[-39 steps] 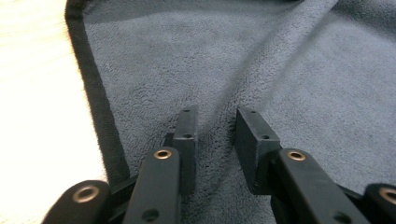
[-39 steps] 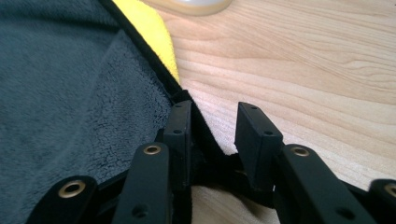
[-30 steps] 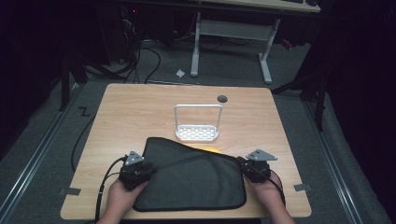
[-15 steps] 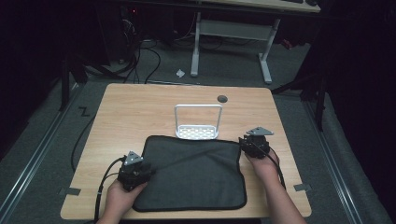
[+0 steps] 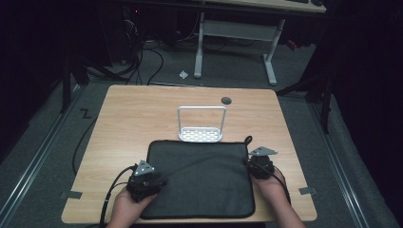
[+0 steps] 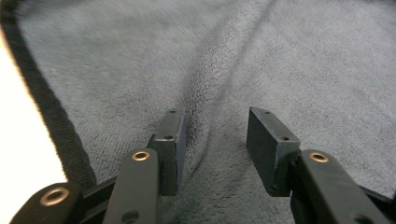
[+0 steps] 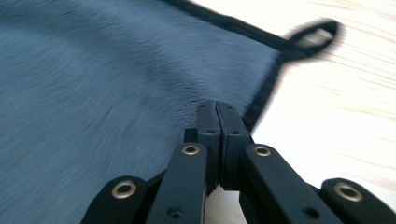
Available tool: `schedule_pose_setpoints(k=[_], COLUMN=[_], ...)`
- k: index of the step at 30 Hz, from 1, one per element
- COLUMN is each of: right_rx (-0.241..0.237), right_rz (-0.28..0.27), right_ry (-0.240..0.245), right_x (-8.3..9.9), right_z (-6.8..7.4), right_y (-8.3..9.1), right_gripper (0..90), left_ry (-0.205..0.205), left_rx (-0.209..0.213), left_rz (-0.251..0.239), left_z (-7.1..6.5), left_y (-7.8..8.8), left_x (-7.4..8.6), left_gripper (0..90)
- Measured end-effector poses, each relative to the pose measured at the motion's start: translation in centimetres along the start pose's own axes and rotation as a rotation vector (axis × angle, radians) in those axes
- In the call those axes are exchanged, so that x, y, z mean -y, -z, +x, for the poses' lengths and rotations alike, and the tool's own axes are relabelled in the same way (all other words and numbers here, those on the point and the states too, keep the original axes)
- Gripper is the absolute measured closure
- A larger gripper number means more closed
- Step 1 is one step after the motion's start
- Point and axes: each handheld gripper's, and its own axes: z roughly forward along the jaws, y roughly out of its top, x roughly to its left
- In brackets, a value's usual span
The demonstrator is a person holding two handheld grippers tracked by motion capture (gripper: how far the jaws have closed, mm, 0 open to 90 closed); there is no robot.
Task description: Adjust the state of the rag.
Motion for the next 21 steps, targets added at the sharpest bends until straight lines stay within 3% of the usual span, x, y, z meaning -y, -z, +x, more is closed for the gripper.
schedule_pose_setpoints(k=[1,2,3,5,6,8,9,11,12,13,14,17,20,21], right_rx=[0.018,0.018,0.04,0.084,0.118,0.118,0.075,0.053,0.016,0.016,-0.004,-0.029,-0.065,-0.067], right_rz=[0.001,0.001,0.005,0.011,-0.013,-0.026,-0.064,-0.074,-0.091,-0.091,-0.093,-0.083,-0.06,-0.056], right_ry=[-0.003,-0.003,-0.015,-0.029,-0.019,-0.012,0.0,0.001,0.01,0.01,0.008,0.004,0.006,0.008], right_x=[0.1,0.1,0.2,0.4,0.3,0.2,0.2,0.3,0.4,0.4,0.6,1.0,1.5,1.6], right_z=[-0.6,-0.6,-1.4,-2.3,-2.1,-1.8,-0.3,0.4,1.7,1.7,2.6,3.4,4.3,4.3], right_y=[0.1,0.1,0.2,0.4,1.0,1.4,2.1,2.4,2.7,2.7,2.9,2.9,2.9,2.8], right_gripper=[90.0,90.0,90.0,84.0,78.0,75.7,71.6,70.5,66.9,66.9,66.0,66.2,68.8,68.8], left_ry=[-0.017,-0.017,-0.031,-0.052,-0.073,-0.078,-0.078,-0.072,-0.047,-0.047,-0.041,-0.052,-0.014,0.01], left_rx=[0.029,0.029,0.042,0.072,0.062,0.066,0.067,0.059,0.048,0.048,0.037,-0.015,-0.034,-0.056], left_rz=[-0.004,-0.004,0.001,0.004,0.007,0.002,-0.001,-0.004,-0.026,-0.026,-0.046,-0.075,-0.1,-0.123], left_z=[-0.6,-0.6,-1.1,-2.0,-2.6,-2.8,-2.7,-2.4,-1.8,-1.8,-1.6,-1.0,0.2,1.2], left_y=[-0.3,-0.3,-0.4,-0.9,-1.2,-1.2,-1.2,-1.1,-0.9,-0.9,-0.7,-0.3,-0.1,-0.1], left_x=[0.0,0.0,0.0,-0.2,-0.4,-0.4,-0.4,-0.4,-0.4,-0.4,-0.4,-0.4,-0.6,-1.0], left_gripper=[57.2,57.0,57.0,56.5,54.9,54.3,54.2,53.7,53.1,52.9,53.1,53.7,54.0,53.7])
